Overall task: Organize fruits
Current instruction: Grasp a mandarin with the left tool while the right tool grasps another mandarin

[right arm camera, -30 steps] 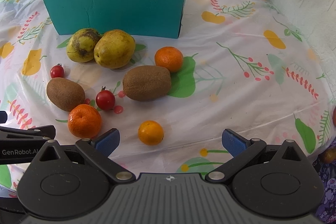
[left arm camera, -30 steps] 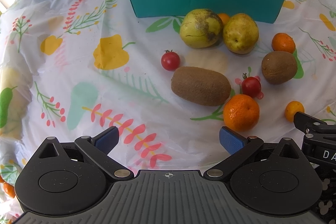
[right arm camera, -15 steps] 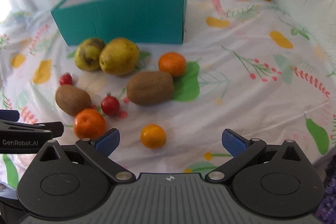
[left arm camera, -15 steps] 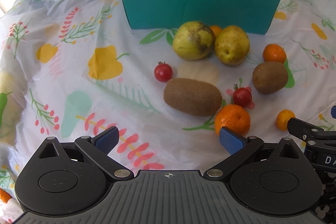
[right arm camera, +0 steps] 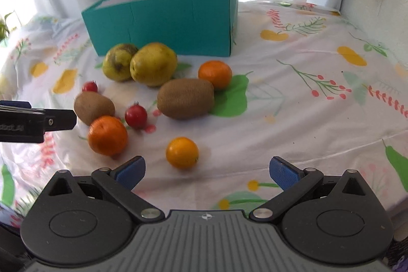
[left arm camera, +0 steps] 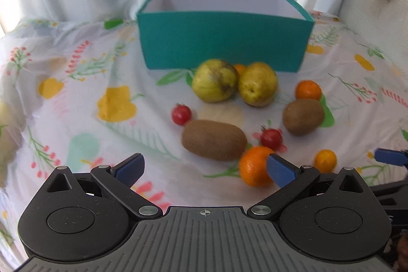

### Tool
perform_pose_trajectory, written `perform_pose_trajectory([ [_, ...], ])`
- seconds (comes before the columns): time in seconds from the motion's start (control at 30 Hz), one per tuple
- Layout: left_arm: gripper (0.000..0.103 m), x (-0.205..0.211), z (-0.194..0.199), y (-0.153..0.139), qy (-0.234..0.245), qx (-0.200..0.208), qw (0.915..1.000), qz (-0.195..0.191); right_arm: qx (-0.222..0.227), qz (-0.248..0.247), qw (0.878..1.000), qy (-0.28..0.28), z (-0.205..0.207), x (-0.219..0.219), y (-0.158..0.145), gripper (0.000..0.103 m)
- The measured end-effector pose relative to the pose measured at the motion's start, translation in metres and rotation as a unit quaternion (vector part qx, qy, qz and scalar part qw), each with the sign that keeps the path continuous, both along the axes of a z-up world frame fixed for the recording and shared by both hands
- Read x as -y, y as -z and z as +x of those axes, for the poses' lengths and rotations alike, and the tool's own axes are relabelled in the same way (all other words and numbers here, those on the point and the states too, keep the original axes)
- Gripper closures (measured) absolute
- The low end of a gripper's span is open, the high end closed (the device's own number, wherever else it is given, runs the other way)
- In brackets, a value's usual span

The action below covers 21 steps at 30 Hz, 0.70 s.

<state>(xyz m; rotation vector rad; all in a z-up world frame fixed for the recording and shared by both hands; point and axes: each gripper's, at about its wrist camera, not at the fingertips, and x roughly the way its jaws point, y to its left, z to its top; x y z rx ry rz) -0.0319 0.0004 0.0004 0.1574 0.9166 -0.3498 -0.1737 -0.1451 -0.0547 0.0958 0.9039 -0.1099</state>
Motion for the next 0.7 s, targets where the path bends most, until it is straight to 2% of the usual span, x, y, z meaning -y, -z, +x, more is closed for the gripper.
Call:
perform_pose_trajectory([
  [0.13, 0.0, 0.008, -0.005, 0.005, 0.026, -0.013, 0.9996, -0.002, 0.018, -0.024, 1.0, -0.006, -0.005, -0.001, 0.003, 0.0],
  [0.2, 0.0, 0.012, -0.007, 0.007, 0.038, -0.02, 0.999, -0.009, 0.019, -0.02, 1.0, -0.006, -0.004, 0.001, 0.005, 0.001],
  [0.27, 0.0, 0.016, -0.008, 0.009, 0.049, -0.021, 0.9985, -0.013, 0.017, -0.012, 1.0, -0.008, -0.004, 0.003, 0.008, 0.009],
  [0.4, 0.001, 0.026, -0.009, 0.016, 0.06, -0.018, 0.998, -0.007, 0.017, -0.011, 1.0, -0.022, -0.002, 0.001, 0.014, 0.015],
  [0.43, 0.003, 0.028, -0.008, 0.017, 0.063, -0.019, 0.9978, -0.007, 0.018, -0.01, 0.999, -0.025, -0.002, 0.0, 0.014, 0.018],
  [0.5, 0.02, 0.03, -0.006, 0.021, 0.063, -0.025, 0.9977, -0.007, 0.016, -0.01, 0.999, -0.031, -0.001, -0.001, 0.017, 0.02],
  [0.57, 0.029, 0.031, -0.002, 0.027, 0.058, -0.041, 0.9975, -0.006, 0.017, -0.008, 0.999, -0.039, -0.001, -0.002, 0.019, 0.027],
  [0.7, 0.035, 0.031, 0.003, 0.034, 0.048, -0.059, 0.997, -0.012, 0.021, -0.013, 0.998, -0.051, 0.002, -0.005, 0.021, 0.035],
])
